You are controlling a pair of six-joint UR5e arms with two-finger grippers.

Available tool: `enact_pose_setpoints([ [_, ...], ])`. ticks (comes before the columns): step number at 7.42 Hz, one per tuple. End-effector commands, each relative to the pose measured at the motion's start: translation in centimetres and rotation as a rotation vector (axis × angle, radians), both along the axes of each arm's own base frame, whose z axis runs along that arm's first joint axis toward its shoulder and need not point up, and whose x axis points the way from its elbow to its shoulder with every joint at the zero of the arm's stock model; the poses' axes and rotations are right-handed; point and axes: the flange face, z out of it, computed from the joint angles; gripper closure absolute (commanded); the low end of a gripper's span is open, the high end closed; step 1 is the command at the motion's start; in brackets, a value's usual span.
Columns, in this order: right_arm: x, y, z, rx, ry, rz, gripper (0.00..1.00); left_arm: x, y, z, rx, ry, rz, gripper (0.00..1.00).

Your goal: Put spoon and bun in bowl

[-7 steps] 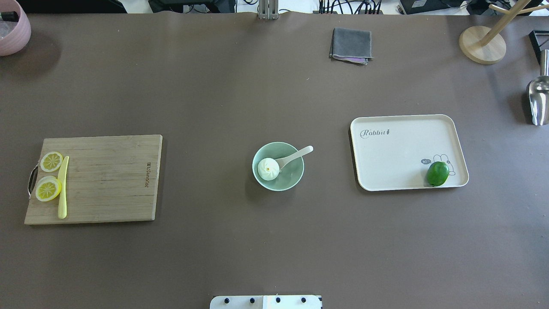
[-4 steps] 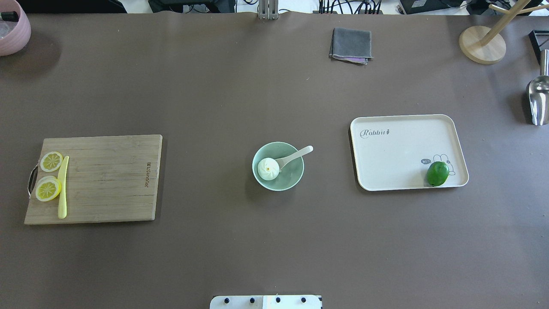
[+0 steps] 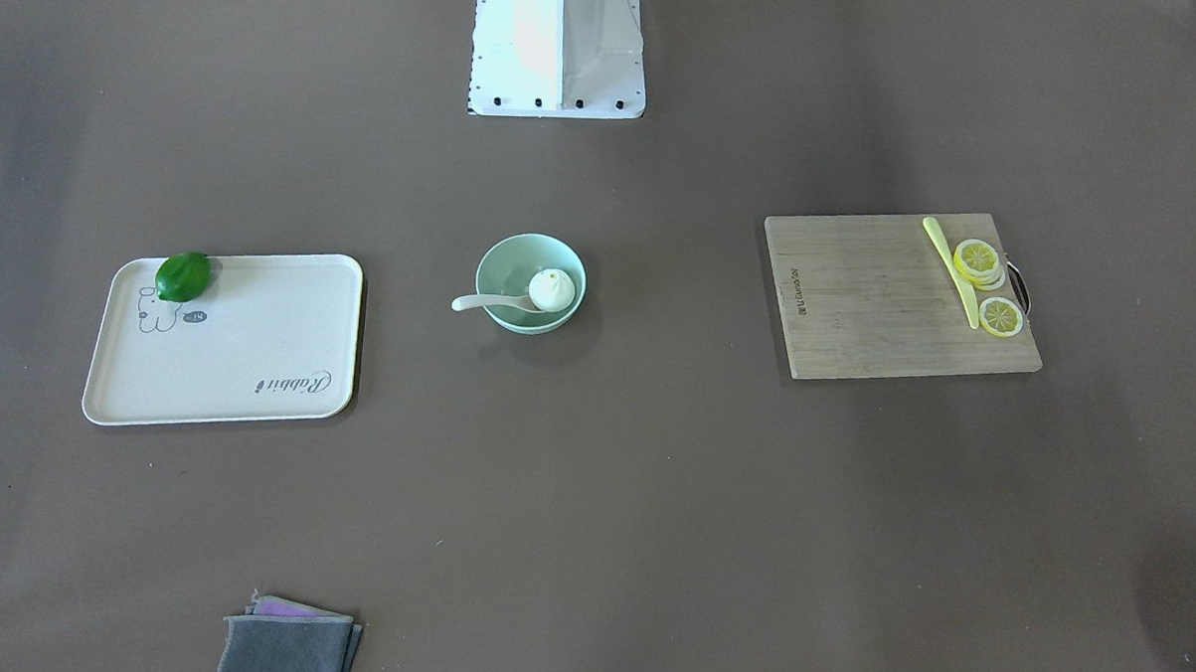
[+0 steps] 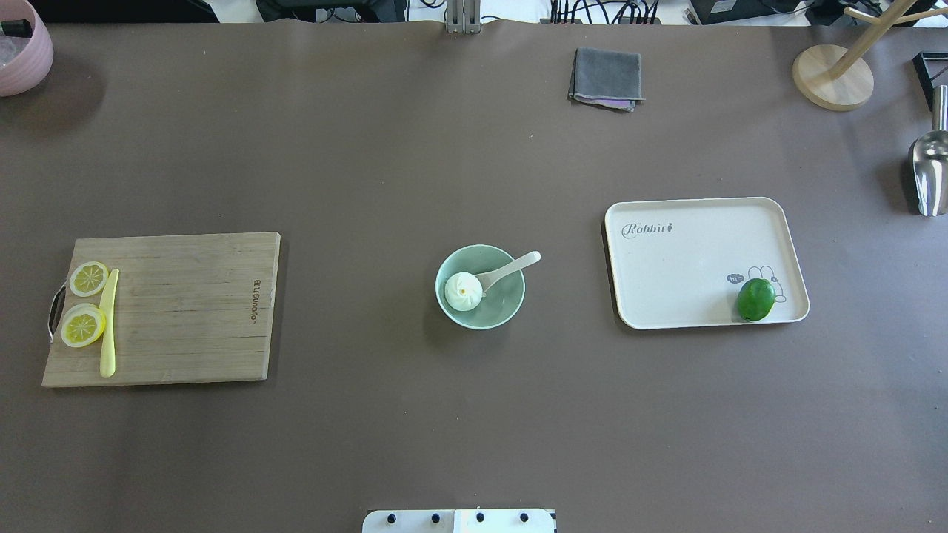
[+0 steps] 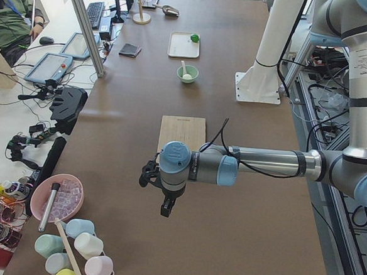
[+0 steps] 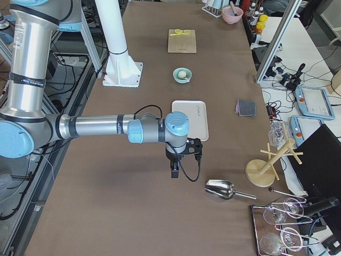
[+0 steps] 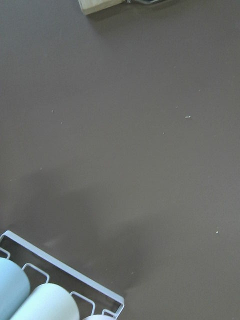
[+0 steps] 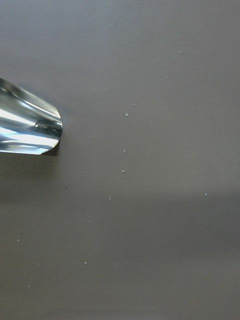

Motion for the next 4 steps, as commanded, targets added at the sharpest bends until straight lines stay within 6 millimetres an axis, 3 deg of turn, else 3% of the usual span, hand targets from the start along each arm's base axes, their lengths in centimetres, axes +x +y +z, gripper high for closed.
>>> enact_pose_setpoints([
  [1,-0.01,-0.01,-0.06,0.0,-0.002,0.001,0.0,-0.04,0.59,0.56,-0.012,0.005,-0.001,0.02],
  [4,-0.04,-0.01,-0.16,0.001,-0.006,0.0,0.0,-0.08,1.06,0.53,-0.014,0.007,-0.003,0.02],
])
